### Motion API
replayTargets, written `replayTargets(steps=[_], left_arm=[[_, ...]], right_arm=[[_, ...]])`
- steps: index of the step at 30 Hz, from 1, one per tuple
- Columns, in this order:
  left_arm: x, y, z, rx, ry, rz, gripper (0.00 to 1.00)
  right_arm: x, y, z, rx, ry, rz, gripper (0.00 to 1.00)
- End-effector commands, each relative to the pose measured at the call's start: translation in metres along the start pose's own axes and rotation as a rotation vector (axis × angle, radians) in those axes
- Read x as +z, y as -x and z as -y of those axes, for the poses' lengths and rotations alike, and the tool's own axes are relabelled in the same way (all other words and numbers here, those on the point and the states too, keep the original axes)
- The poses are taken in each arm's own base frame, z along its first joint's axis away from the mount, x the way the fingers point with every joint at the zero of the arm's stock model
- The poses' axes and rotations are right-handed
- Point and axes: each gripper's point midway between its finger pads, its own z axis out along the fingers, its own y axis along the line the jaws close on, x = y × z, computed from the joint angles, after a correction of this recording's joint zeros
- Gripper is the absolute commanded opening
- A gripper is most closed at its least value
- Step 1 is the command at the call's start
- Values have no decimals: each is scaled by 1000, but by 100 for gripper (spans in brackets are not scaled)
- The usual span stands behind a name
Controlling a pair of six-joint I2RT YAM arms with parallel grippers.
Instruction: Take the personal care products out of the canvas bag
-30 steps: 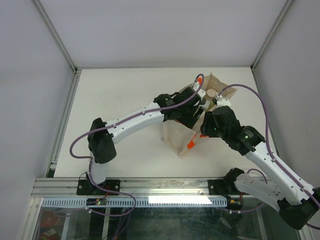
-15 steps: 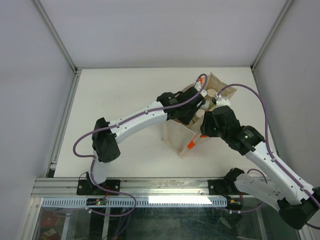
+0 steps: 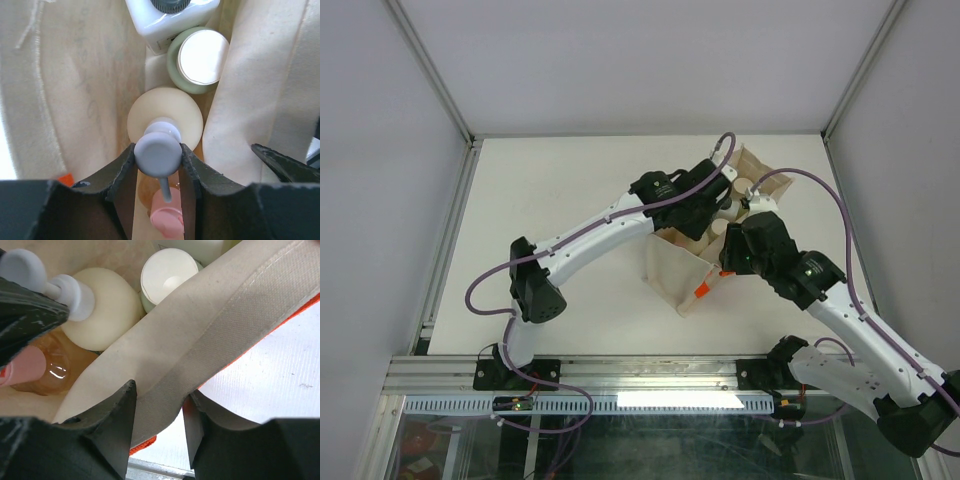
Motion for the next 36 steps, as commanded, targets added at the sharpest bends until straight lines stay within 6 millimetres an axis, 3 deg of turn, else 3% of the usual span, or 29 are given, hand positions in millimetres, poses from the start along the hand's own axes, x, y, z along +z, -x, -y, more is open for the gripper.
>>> replayTargets(steps=[1,16,23,36], left_arm=[[-55,58,4,-71,-44,204,0],[-98,74,-1,-163,-62,260,0],[-143,102,-11,-252,-85,391,0],[-206,140,-61,-526,-200,561,0]], right_arm=[[2,5,-7,-9,35,23,43],[4,9,-7,-20,33,36,44],[7,12,-10,-23,38,38,44],[8,14,-11,-21,43,45,44]])
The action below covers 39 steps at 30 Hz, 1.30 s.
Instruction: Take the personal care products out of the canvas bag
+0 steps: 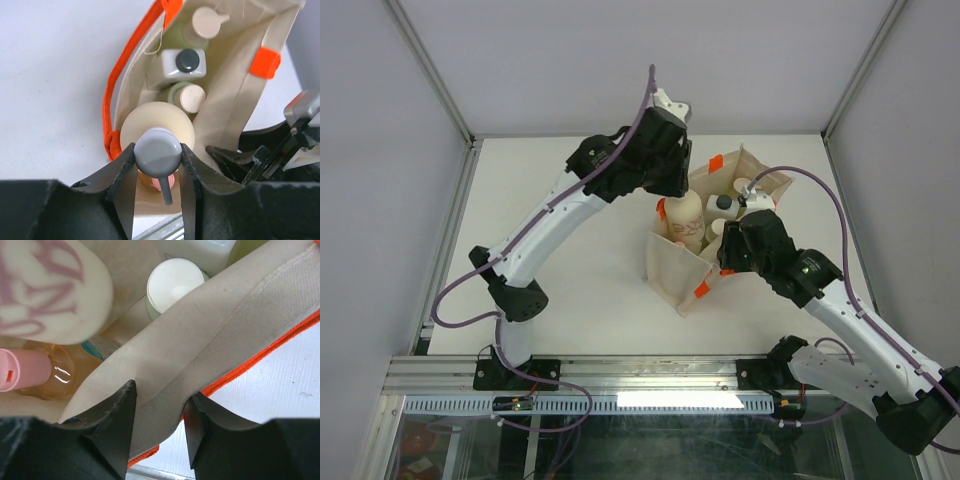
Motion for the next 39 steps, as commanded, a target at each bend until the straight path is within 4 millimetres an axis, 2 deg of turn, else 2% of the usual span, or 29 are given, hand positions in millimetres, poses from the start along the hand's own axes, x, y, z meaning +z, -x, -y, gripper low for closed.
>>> replayTargets(steps=[1,6,13,19,23,29,35,39], left_arm=[[-97,98,14,-204,-227,336,0],[-122,121,8,-268,-296,406,0],[-145,137,-11,-336,-300,460,0],[-172,158,-40,-378,-253,571,0],[-182,163,-57,-384,-213,607,0],[-175,154,-92,-363,-75,590,0],[-136,128,-140,-314,127,472,0],[-112,114,-180,-257,287,417,0]], right_arm=[[3,10,-8,0,32,32,44],[5,11,-10,0,37,32,44],[7,12,-12,-11,44,25,44],[9,10,-14,-17,49,16,44],[10,10,-15,-22,51,14,44],[10,12,-15,-26,51,14,44],[10,11,-14,-32,49,11,44],[9,12,-13,-36,42,14,44]])
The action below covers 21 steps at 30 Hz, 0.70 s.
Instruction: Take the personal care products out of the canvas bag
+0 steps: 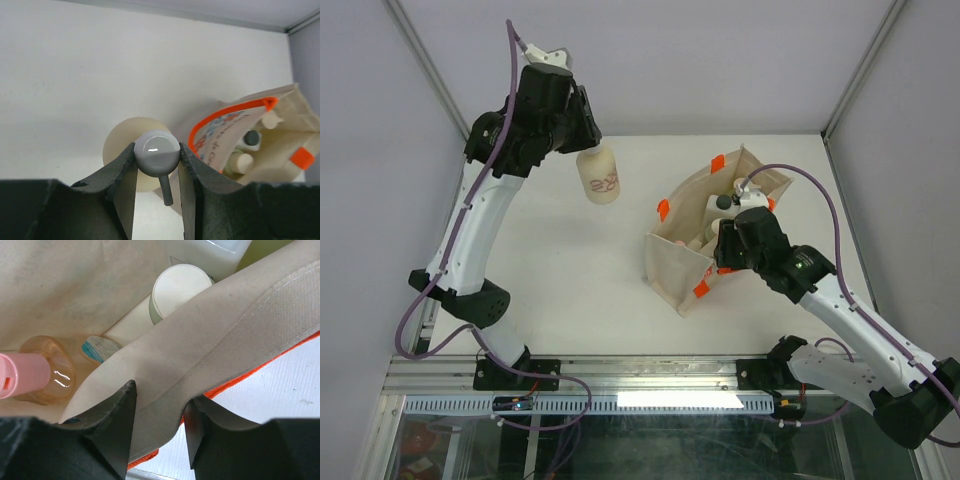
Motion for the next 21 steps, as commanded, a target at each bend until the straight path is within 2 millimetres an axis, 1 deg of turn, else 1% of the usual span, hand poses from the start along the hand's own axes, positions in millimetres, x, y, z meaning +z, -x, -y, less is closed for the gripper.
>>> replayTargets(steps=[1,5,9,10,11,14,16,21], left_arm=[[3,35,-29,61,85,142,0],[39,31,-63,85,164,136,0],[76,28,-77,113,127,186,0],[86,24,-84,111,136,187,0],[94,26,-89,106,135,204,0],[115,24,-105,91,149,212,0],[125,22,-111,92,160,211,0],[150,13,-116,76,131,188,0]], right_arm=[[-1,13,-8,-7,33,30,44],[-2,12,-7,-7,31,31,44],[-3,13,-6,-7,24,33,44],[-3,14,-6,-10,22,36,44],[-4,15,-5,-11,20,38,44],[-5,20,-5,-10,16,53,44],[-6,21,-5,-11,16,55,44],[-7,20,-4,0,14,62,44]])
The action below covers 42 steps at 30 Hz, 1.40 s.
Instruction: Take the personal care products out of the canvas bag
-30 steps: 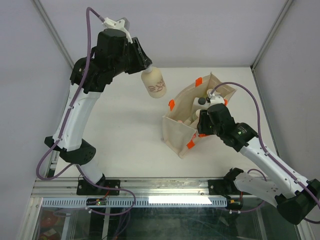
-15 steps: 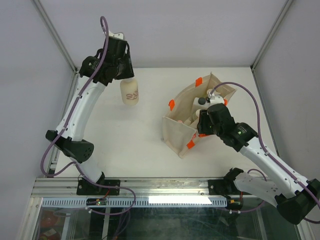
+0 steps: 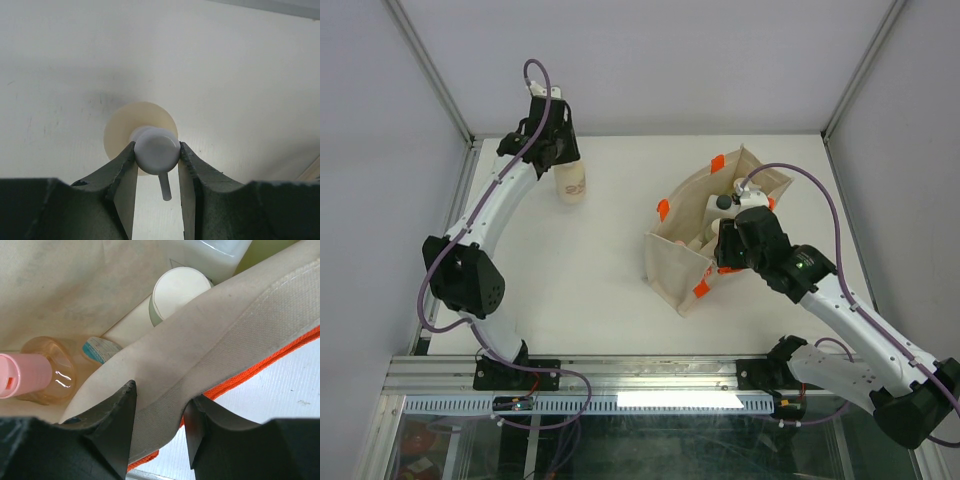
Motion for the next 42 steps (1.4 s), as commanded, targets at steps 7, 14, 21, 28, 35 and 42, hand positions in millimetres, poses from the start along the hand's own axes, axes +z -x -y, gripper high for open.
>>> replayTargets(steps=[7,14,21,28,35,42], left_arm=[[27,62,32,-55,-168,217,0],[37,49,35,-59,-199,193,0],[50,24,27,-25,-189,133,15],[28,31,25,-7,-200,147,62],[-28,53,44,45,-267,215,84],[-97,37,126,146,-483,217,91]], right_arm=[[-9,20,-4,8,17,66,44],[-10,17,-3,5,20,60,44],[-10,16,-3,6,24,56,44],[-21,13,4,31,-5,43,46],[-40,24,32,99,-153,102,75],[-30,10,22,183,-111,51,65]])
